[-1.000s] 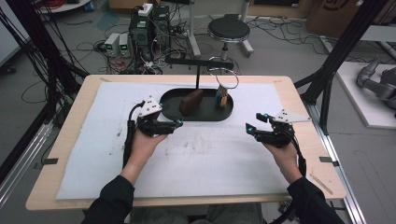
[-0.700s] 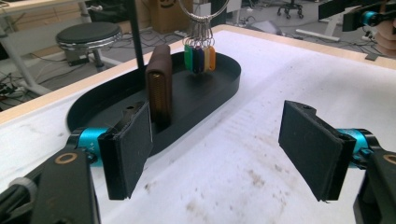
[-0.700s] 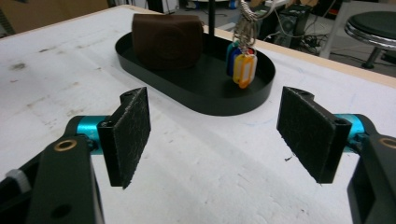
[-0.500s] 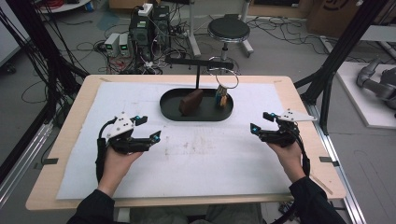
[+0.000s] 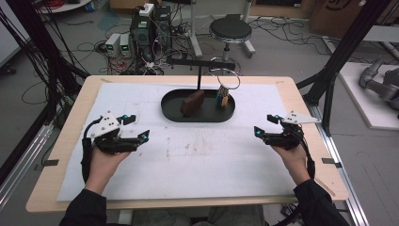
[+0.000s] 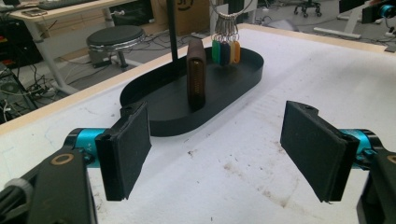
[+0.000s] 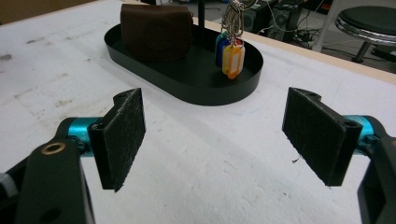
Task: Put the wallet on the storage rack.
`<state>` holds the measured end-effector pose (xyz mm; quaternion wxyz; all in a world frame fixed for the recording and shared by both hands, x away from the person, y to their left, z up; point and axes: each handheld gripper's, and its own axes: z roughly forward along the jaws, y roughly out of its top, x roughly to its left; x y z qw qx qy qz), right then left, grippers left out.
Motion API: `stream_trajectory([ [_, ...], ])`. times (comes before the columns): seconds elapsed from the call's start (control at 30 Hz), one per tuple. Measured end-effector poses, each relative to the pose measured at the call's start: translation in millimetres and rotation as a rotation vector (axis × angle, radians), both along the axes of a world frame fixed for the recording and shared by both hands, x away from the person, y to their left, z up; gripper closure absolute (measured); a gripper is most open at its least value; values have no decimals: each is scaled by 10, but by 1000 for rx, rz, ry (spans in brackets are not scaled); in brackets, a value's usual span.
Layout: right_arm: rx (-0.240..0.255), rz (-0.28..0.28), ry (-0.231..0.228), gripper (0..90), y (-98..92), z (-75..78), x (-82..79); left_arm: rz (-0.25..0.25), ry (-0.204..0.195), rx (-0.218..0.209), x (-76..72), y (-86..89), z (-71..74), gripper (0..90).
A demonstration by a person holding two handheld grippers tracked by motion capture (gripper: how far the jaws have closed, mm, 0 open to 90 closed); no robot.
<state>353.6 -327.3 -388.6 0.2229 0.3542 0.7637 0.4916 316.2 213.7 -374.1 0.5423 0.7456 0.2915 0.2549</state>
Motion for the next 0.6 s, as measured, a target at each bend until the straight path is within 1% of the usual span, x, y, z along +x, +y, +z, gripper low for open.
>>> stream_trajectory([
  [0.07, -1, -3, -1, 218, -18, 3, -13, 1, -3, -5, -2, -8, 3, 243],
  [0.1, 0, -5, -1, 218, -25, 6, -21, 0, -3, -1, 2, -10, 3, 243],
  [0.3, -14, -7, -4, 218, -37, 2, -43, -9, 4, -3, 37, -53, -14, 244],
  [0.37, -19, -6, -5, 218, -38, -1, -44, -16, 6, -11, 45, -60, -18, 244],
  [0.6, -20, -7, -1, 218, -37, -9, -38, -11, 5, -14, 52, -46, -19, 243],
])
